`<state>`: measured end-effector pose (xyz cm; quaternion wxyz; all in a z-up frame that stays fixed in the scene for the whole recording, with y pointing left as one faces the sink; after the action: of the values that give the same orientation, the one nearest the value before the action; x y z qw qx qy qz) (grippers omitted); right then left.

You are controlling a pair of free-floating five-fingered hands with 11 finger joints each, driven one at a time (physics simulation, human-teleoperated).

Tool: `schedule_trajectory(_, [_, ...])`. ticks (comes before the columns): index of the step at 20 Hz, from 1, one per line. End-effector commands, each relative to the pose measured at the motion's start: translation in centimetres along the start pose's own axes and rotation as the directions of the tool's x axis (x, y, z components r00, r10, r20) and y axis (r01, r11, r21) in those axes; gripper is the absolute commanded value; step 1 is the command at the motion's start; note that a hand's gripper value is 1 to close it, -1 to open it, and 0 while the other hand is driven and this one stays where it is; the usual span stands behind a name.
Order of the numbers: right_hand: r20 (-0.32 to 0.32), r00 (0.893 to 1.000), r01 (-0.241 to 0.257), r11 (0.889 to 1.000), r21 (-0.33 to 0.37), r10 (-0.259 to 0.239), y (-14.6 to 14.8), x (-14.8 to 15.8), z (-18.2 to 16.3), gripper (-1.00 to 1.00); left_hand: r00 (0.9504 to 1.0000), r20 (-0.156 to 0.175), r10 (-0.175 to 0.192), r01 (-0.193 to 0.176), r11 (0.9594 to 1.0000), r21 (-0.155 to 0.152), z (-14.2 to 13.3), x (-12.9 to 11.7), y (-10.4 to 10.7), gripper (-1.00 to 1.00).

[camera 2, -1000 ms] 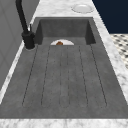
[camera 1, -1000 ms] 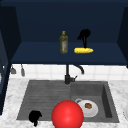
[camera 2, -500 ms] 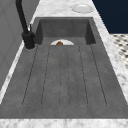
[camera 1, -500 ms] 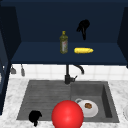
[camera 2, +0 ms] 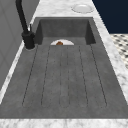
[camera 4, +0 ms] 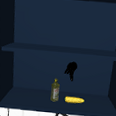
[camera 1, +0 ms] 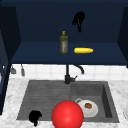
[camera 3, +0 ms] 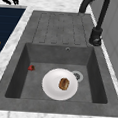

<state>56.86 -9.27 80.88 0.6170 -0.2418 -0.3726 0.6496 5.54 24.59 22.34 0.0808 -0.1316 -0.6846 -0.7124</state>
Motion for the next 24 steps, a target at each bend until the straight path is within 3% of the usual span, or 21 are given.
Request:
schedule_trajectory(1, [0.036, 0.999, -0.032, 0.999, 0.044, 0.031, -1.0, 2.3, 0.5, -1.0, 1.0, 0.0, 0.0, 0.0, 1.0, 0.0, 0.0, 0.0, 0.0, 0.0])
schedule_trajectory(9, [0.076, 0.996, -0.049, 0.999, 0.016, 0.048, -0.9, 6.5, 0.9, -1.0, 1.0, 0.0, 0.0, 0.0, 1.0, 0.0, 0.0, 0.0, 0.0, 0.0])
schedule_trajectory(14, [0.134, 0.99, -0.056, 0.998, 0.014, 0.053, -0.1, 8.0, 1.3, -1.0, 1.0, 0.0, 0.0, 0.0, 1.0, 0.0, 0.0, 0.0, 0.0, 0.0])
schedule_trajectory(17, [0.181, 0.978, -0.099, 0.995, -0.025, 0.102, -0.5, 7.8, 1.2, -1.0, 1.0, 0.0, 0.0, 0.0, 1.0, 0.0, 0.0, 0.0, 0.0, 0.0])
schedule_trajectory(24, [0.302, 0.951, -0.084, 0.996, 0.029, 0.072, 0.0, 8.0, 2.1, -1.0, 1.0, 0.0, 0.0, 0.0, 1.0, 0.0, 0.0, 0.0, 0.0, 0.0])
